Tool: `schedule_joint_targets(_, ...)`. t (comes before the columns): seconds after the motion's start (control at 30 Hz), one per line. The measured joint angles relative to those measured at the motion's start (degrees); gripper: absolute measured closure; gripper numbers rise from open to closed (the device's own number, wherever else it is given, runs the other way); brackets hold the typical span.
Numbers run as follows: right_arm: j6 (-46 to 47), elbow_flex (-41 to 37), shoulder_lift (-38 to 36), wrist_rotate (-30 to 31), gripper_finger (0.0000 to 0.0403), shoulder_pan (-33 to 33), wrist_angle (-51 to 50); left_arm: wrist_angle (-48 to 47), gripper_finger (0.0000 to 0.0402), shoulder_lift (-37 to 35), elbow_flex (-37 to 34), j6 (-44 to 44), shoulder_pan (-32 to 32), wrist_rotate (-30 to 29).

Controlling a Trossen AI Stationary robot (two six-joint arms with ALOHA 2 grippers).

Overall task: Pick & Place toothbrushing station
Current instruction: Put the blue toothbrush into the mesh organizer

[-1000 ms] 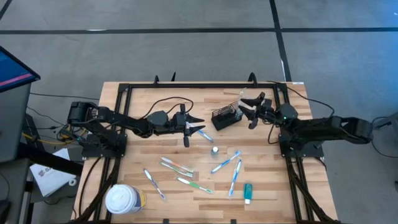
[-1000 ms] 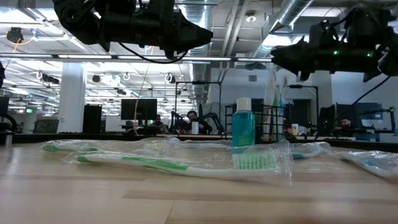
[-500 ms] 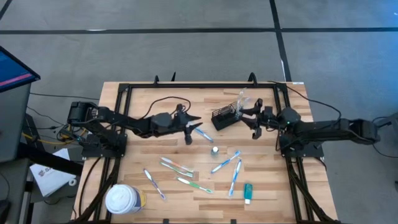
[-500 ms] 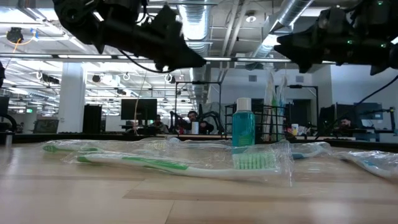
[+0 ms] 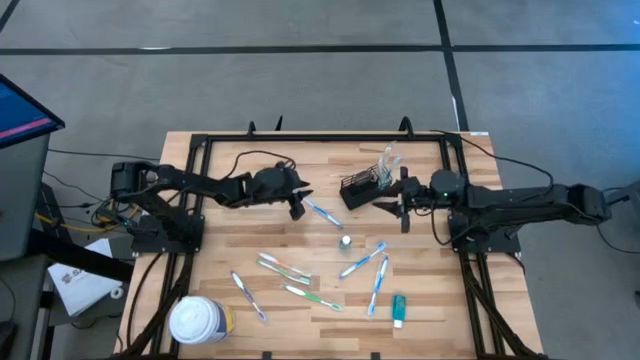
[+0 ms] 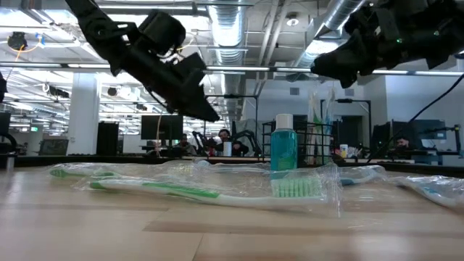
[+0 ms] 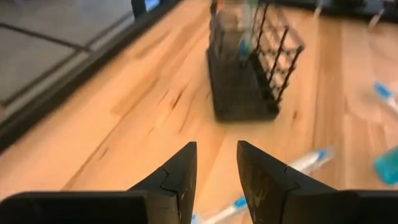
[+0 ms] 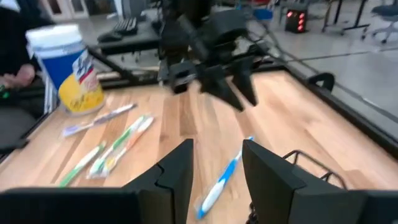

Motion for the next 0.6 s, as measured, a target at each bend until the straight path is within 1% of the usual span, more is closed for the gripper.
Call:
schedule_joint_targets(0.17, -1.63, 0.10, 0.00, 0.00, 0.0274, 1.91, 0.02, -4.34, 0.0294, 0.00, 0.00, 0.00, 5.21, 10.14)
schedule_joint_targets(0.23, -2.22, 0.10, 0.00, 0.02, 0.0274, 2.31, 0.01, -5.59, 0.0294, 0.00, 0.00, 0.00, 6.95, 12.64)
schedule_joint_targets(0.43, -2.20, 0.10, 0.00, 0.07, 0.0274, 2.15, 0.01, -6.83, 0.0294, 0.00, 0.00, -0.36, 10.19, 13.01)
schedule_joint_targets(0.6, -2.21, 0.10, 0.00, 0.09, 0.0274, 2.15, 0.01, -7.40, 0.0293, 0.00, 0.00, -0.20, 10.72, 13.05)
